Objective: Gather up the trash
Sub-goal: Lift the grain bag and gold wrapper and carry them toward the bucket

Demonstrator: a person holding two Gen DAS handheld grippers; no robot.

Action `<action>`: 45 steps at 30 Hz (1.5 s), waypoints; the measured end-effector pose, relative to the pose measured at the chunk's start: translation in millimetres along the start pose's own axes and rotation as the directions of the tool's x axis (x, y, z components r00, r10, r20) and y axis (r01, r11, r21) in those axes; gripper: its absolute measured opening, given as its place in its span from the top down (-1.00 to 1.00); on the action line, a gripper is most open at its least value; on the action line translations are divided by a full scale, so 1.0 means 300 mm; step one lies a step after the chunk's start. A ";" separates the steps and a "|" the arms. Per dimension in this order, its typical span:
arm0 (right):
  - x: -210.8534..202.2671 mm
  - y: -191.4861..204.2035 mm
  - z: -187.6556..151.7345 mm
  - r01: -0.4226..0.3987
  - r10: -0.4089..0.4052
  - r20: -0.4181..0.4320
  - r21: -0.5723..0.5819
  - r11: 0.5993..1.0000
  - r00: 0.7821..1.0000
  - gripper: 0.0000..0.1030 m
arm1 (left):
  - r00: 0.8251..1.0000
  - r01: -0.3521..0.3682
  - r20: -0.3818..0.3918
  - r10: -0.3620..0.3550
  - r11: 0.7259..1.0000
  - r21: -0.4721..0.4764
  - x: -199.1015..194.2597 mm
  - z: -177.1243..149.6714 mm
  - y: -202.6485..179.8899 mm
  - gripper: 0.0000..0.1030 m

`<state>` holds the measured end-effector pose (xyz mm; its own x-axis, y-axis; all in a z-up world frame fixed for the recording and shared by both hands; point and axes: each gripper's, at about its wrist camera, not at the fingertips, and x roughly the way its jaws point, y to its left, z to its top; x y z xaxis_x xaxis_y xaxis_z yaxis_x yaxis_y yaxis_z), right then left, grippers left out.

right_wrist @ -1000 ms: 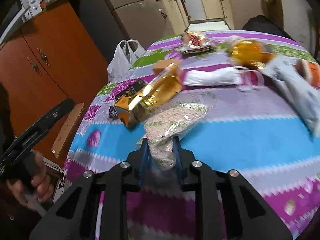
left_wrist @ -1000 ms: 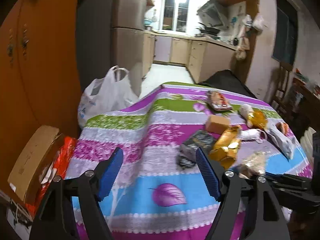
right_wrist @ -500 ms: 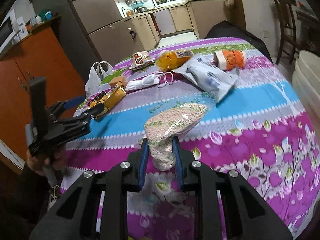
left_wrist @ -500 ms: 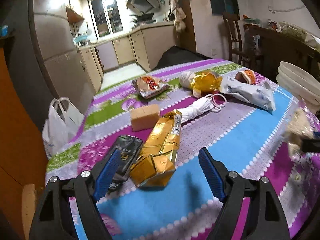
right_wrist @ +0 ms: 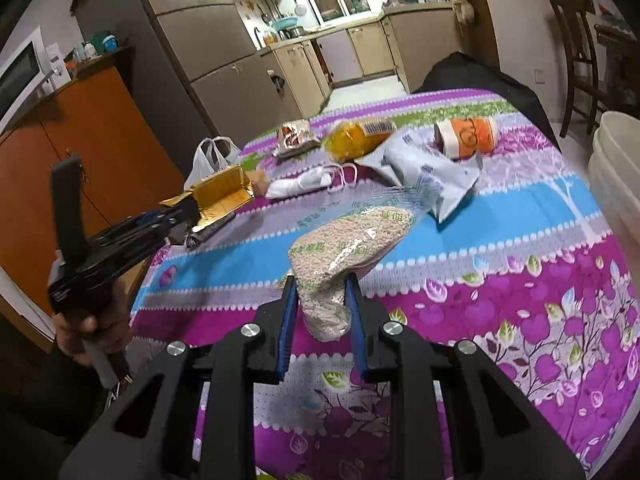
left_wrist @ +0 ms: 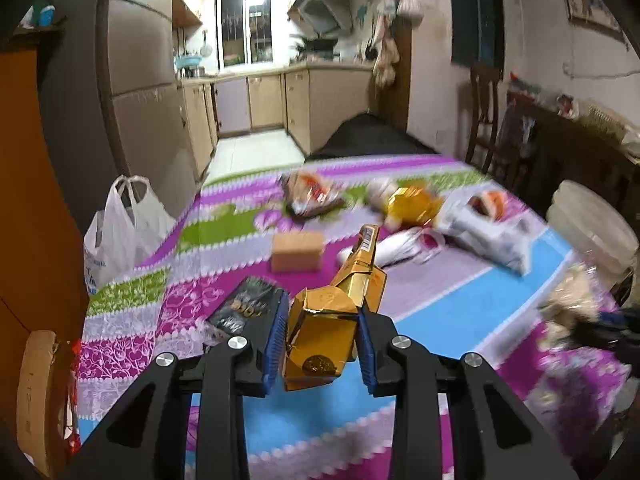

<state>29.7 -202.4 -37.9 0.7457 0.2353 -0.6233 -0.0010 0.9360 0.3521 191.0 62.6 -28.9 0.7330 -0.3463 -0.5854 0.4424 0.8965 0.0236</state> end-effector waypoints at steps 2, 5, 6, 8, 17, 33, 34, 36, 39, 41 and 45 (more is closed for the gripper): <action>-0.014 0.002 0.004 0.001 -0.001 0.012 -0.006 1.000 1.000 0.56 | 1.000 0.005 0.022 -0.005 1.000 0.001 -0.040 0.013 -0.032 0.36; -0.030 0.004 0.001 0.004 -0.004 0.019 -0.013 1.000 1.000 0.56 | 0.999 0.015 0.045 -0.015 1.000 -0.002 -0.085 0.028 -0.084 0.36; -0.038 0.005 -0.001 0.006 -0.006 0.022 -0.015 1.000 1.000 0.56 | 0.999 0.011 0.050 -0.011 1.000 0.001 -0.094 0.032 -0.096 0.36; -0.049 0.006 -0.002 0.007 -0.007 0.028 -0.018 1.000 1.000 0.57 | 0.998 -0.015 0.066 0.014 1.000 0.014 -0.119 0.034 -0.128 0.36; -0.079 0.015 -0.020 0.015 -0.014 0.036 -0.048 0.999 0.999 0.56 | 1.000 -0.001 0.026 0.000 1.000 0.006 -0.134 0.001 -0.191 0.36; -0.142 -0.046 0.022 0.028 -0.026 0.057 -0.044 0.999 0.998 0.56 | 1.000 -0.021 -0.006 0.021 1.000 0.021 -0.086 0.039 -0.266 0.36; -0.147 -0.052 0.032 0.035 -0.032 0.061 -0.044 0.998 0.998 0.56 | 1.000 -0.023 -0.003 0.023 0.999 0.023 -0.085 0.044 -0.272 0.36; -0.156 -0.062 0.045 0.045 -0.041 0.070 -0.048 0.998 0.997 0.56 | 1.000 -0.031 -0.003 0.031 0.999 0.024 -0.081 0.050 -0.280 0.36; -0.170 -0.073 0.062 0.058 -0.053 0.085 -0.055 0.997 0.995 0.56 | 0.999 -0.042 -0.007 0.042 0.999 0.029 -0.073 0.056 -0.287 0.36; -0.177 -0.079 0.072 0.069 -0.063 0.093 -0.059 0.996 0.994 0.56 | 0.999 -0.053 -0.010 0.053 0.998 0.030 -0.065 0.059 -0.294 0.36; -0.181 -0.090 0.086 0.093 -0.085 0.103 -0.075 0.993 0.991 0.56 | 0.996 -0.088 -0.012 0.089 0.995 0.035 -0.052 0.061 -0.304 0.36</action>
<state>6.5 -247.2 4.4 0.8076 0.1269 -0.5759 0.0185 0.9707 0.2398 148.7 -18.8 -7.0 0.7630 -0.2620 -0.5909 0.3935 0.9135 0.1031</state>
